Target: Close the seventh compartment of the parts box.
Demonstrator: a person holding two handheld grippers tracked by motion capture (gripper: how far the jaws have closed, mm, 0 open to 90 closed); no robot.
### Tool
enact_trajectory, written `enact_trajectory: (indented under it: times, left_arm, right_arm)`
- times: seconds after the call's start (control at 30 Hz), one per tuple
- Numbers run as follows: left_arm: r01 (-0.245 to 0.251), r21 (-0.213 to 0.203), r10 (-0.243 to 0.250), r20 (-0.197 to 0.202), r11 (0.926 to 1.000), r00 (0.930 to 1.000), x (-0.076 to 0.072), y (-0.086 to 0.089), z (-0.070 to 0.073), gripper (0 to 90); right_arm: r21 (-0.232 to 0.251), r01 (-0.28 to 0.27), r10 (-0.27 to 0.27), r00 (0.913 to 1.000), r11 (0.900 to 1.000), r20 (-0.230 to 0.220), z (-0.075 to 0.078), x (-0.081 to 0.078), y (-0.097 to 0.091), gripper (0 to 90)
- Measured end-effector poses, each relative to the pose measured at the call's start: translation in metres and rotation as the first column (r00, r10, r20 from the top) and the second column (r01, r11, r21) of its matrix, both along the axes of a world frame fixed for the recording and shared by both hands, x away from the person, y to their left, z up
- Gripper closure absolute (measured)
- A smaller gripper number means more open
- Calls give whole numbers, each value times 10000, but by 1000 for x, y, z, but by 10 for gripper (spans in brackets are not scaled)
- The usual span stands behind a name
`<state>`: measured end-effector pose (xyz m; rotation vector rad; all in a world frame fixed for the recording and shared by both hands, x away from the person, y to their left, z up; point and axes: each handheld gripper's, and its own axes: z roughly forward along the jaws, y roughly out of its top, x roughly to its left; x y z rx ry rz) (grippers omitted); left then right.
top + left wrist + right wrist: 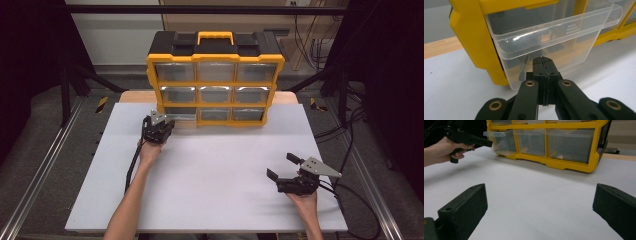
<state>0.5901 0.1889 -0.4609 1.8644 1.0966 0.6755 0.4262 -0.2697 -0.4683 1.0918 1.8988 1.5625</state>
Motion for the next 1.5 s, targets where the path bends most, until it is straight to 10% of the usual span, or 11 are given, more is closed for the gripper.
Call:
enact_trajectory:
  times: [1.5]
  left_arm:
    - [-337,195,336,49,9992,9994,24,-3,-3,895]
  right_arm:
    - [-5,9,-9,10000,10000,28,1,0,-1,4]
